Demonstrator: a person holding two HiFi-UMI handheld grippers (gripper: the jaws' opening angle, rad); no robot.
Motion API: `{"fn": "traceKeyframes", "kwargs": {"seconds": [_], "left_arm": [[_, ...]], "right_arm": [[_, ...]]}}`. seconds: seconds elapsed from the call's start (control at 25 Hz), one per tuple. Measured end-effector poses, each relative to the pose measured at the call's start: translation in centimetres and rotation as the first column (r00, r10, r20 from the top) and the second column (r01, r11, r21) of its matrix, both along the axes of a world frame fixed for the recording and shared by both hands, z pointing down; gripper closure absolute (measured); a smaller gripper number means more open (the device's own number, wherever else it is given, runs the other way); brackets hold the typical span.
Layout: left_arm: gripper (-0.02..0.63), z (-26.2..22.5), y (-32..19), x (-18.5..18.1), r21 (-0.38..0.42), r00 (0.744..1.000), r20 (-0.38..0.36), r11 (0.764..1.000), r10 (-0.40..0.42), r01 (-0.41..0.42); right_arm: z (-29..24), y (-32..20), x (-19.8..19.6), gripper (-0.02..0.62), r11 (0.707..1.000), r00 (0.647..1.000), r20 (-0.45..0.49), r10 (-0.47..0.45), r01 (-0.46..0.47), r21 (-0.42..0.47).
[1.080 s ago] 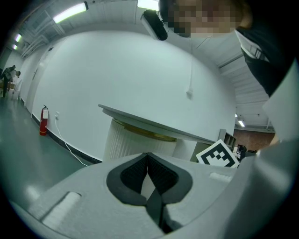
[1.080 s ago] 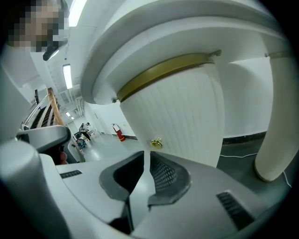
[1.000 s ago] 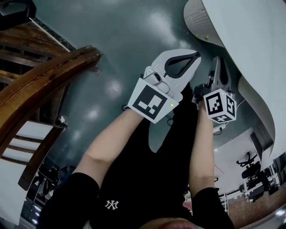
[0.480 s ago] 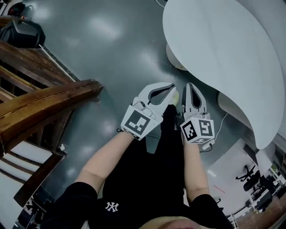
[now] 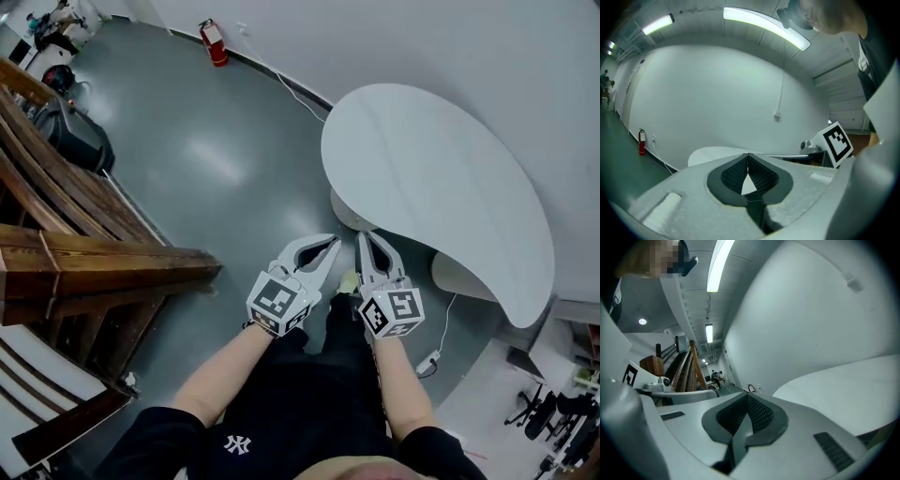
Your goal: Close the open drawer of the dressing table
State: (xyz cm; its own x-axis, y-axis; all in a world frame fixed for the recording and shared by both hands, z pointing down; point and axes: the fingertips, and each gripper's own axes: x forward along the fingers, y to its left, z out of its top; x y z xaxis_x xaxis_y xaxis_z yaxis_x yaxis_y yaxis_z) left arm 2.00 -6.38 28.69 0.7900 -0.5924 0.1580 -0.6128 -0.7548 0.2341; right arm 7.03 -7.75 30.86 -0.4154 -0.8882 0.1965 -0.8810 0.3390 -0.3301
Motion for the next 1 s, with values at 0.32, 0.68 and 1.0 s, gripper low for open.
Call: {"fn": "traceKeyframes", "kwargs": {"seconds": [0.32,0.68,1.0], "left_arm": [[0.595,-5.8,2.2,0.2,0.048,1.0,-0.021,0.999,0.009,-0.008],[0.595,-11.5,2.5,-0.1,0.085,0.999,-0.037,0.996,-0.001,0.004],[0.595,-13.5,2.5,-1.0,0.12,0.999,-0.032,0.993,-0.001,0.005]], "right_arm": [[-6.0,2.1,-0.5,0.58,0.996,0.998,-0.046,-0.033,0.037,0.084],[-12.3,2.9,-1.3,0.58,0.983,0.995,-0.083,-0.049,0.062,0.173],[-14.9,3.1,-2.5,0.58,0.976,0.994,-0.095,-0.056,0.074,0.205]]}}
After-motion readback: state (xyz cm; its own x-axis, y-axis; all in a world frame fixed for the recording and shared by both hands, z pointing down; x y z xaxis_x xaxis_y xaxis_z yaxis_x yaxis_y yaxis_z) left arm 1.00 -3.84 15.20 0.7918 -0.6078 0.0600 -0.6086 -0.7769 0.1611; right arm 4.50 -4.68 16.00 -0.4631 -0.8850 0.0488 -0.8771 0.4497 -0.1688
